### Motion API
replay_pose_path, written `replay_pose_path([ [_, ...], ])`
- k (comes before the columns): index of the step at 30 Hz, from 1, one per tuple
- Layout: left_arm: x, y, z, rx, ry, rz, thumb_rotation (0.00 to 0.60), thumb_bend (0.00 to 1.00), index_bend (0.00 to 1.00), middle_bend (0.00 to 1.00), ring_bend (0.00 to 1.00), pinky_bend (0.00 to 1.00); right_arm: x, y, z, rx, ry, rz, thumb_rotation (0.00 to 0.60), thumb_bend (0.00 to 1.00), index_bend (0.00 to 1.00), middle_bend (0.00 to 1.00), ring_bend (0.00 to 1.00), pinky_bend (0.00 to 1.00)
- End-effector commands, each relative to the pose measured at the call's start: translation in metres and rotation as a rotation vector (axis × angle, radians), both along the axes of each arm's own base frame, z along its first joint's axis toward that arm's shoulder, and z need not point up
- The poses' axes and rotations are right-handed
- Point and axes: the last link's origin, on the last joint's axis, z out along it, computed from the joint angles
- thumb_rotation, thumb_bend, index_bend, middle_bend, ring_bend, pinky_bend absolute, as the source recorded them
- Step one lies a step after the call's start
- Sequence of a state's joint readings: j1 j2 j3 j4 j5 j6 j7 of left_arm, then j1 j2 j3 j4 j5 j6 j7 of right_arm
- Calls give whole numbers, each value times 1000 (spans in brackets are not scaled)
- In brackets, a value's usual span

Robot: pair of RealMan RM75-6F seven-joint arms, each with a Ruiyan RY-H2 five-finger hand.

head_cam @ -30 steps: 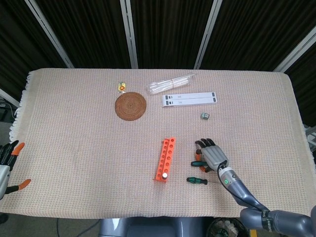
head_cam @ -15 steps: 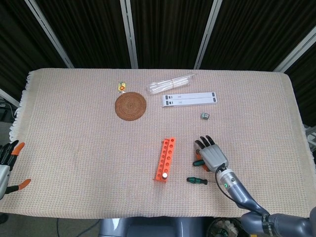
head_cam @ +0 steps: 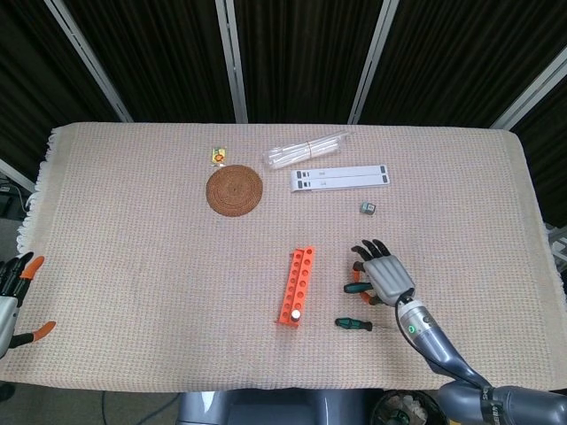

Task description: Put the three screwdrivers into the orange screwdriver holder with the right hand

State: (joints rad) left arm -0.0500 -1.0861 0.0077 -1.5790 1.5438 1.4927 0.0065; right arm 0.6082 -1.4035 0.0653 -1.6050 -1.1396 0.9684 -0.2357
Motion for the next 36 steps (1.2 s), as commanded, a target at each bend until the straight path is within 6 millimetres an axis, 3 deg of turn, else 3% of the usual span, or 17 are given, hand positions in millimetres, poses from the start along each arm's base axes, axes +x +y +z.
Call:
replay_pose_path([
  [1, 1, 0, 0, 0, -1, -6, 600, 82, 0, 0, 0, 0, 21, -14, 34, 58, -427, -205, 600, 306, 551, 136, 0, 0],
  [11, 6, 2, 0, -5, 4, -16, 600, 83, 0, 0, 0, 0, 50, -22, 70, 181, -989, -327, 600, 314, 562, 150, 0, 0],
  [18, 9, 2, 0, -9, 8, -20, 600, 81, 0, 0, 0, 0, 62, -14, 70, 331, -1277, -423, 600, 315, 561, 151, 0, 0],
  [29, 10, 0, 5, -1, 15, -19, 600, 85, 0, 0, 0, 0, 69, -5, 48, 432, -1389, -434, 600, 315, 563, 151, 0, 0],
  [36, 11, -2, 6, -2, 16, -21, 600, 81, 0, 0, 0, 0, 73, -11, 30, 432, -1402, -438, 600, 314, 570, 151, 0, 0],
])
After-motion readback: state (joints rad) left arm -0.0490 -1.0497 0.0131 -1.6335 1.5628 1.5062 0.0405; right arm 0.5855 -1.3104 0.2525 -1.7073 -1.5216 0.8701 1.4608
